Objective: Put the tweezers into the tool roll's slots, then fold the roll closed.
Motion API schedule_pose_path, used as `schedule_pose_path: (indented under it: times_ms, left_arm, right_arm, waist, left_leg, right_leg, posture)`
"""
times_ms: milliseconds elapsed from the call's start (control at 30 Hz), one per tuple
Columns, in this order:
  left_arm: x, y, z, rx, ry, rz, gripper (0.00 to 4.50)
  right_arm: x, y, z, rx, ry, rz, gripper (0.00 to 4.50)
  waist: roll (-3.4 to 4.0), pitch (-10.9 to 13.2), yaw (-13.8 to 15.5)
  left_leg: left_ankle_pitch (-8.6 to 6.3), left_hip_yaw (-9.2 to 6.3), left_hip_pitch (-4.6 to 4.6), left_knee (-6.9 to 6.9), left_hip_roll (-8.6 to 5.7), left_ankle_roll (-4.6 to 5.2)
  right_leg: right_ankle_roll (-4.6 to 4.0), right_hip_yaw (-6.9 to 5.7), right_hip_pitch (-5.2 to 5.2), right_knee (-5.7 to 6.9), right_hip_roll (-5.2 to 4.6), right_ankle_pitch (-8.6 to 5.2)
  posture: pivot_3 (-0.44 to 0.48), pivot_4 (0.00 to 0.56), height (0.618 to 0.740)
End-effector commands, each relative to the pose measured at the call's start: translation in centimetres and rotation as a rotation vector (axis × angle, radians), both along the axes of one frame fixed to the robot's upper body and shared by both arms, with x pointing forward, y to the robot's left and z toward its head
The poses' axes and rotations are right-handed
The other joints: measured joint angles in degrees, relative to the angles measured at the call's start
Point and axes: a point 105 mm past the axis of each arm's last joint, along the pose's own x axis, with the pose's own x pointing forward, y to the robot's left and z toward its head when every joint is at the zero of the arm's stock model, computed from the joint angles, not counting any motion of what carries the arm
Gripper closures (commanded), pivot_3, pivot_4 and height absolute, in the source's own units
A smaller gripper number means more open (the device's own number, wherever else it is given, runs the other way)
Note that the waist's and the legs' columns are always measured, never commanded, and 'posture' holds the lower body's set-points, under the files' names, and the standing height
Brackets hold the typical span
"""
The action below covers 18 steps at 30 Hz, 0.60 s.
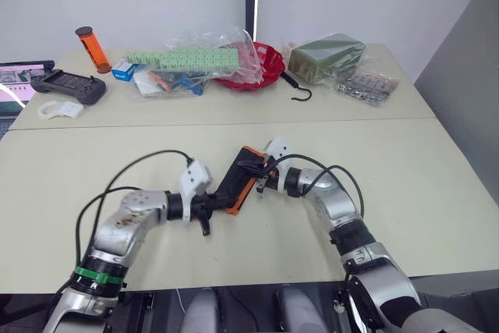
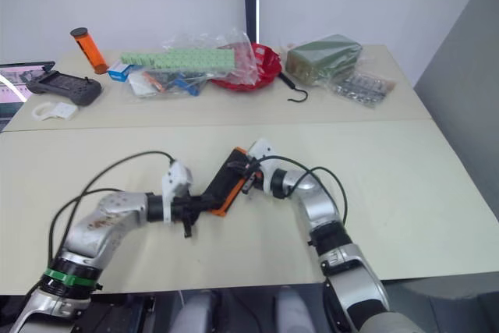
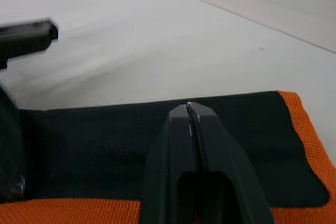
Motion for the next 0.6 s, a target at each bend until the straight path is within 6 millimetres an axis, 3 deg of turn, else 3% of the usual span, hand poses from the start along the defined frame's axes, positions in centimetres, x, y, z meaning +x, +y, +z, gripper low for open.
schedule_pose_path:
  times_ms: [33,167,267,367,433,500,567,600]
  left_arm:
    - [-0.3,0.9,-2.9,0.07,0.05,0.022,4.46]
    - [-0.5,2.1,-3.6,0.075,0.067,0.046,4.46]
    - [-0.5,2.2,-2.7,0.028,0.039,0.056,4.46]
    - [0.3,2.2,2.0,-0.231,0.005,0.128,4.46]
    - [1.1,3.2,4.7,-0.301,-0.051,0.201,4.46]
    - [1.3,4.3,6.2,-0.298,-0.098,0.239,3.93]
    - [1.4,5.8,7.4,-0.287,-0.132,0.299,3.28]
    - [1.5,6.9,7.9,-0.27,-0.16,0.342,2.98]
  right_arm:
    - [1.2,-1.9,-2.3,-0.081,0.042,-0.101,4.5]
    - [3.1,-3.7,-2.3,-0.059,0.067,-0.216,4.5]
    - [3.7,-4.0,-1.6,-0.033,0.051,-0.224,4.5]
    - [3.7,-3.5,2.0,0.125,-0.048,-0.169,4.5]
    - [3.6,-4.2,4.1,0.183,-0.126,-0.16,4.5]
    - [3.4,-5.2,4.9,0.175,-0.174,-0.158,4.5]
    - [3.1,-6.4,5.7,0.177,-0.198,-0.159,4.5]
    - [2.8,-7.1,6.0,0.171,-0.209,-0.156,4.24]
  waist:
    - [0.0,0.0,0.0]
    - [-0.01,0.0,-0.4]
    - [0.0,0.0,-0.6]
    - [-0.01,0.0,-0.7]
    - [-0.03,0.1,-0.6]
    - [-0.02,0.2,-0.6]
    - [-0.02,0.3,-0.5]
    - [-0.01,0.4,-0.4]
  left_leg:
    - [0.0,0.02,0.15,0.0,0.01,0.0]
    - [0.0,0.02,0.88,-0.09,0.05,0.0]
    - [0.0,0.05,1.03,-0.27,0.08,0.0]
    - [0.0,0.05,0.94,-0.37,0.1,0.0]
    - [0.0,0.03,0.49,-0.34,0.11,0.0]
    - [0.0,0.0,-0.19,-0.07,0.1,0.01]
    - [0.0,-0.02,-0.3,0.1,0.01,0.0]
    - [0.0,-0.02,-0.29,0.1,0.0,0.0]
  right_leg:
    - [-0.01,0.01,0.14,0.0,0.01,0.01]
    - [0.25,0.01,0.9,-0.15,0.04,-0.19]
    - [0.3,0.03,1.0,-0.21,0.05,-0.25]
    - [0.0,0.04,0.88,-0.21,0.05,-0.09]
    - [-0.06,0.03,0.43,-0.14,0.05,-0.05]
    - [-0.06,0.01,-0.23,0.12,0.06,-0.04]
    - [-0.05,0.02,-0.3,0.3,-0.01,-0.03]
    - [-0.04,0.02,-0.28,0.27,-0.04,-0.03]
  posture:
    - [0.0,0.15,0.74]
    - [0.0,0.15,0.74]
    - [0.0,0.15,0.74]
    - [0.0,0.15,0.74]
    - [0.0,0.15,0.74]
    - [0.0,0.15,0.74]
    - [0.0,0.15,0.74]
    - [0.0,0.15,0.74]
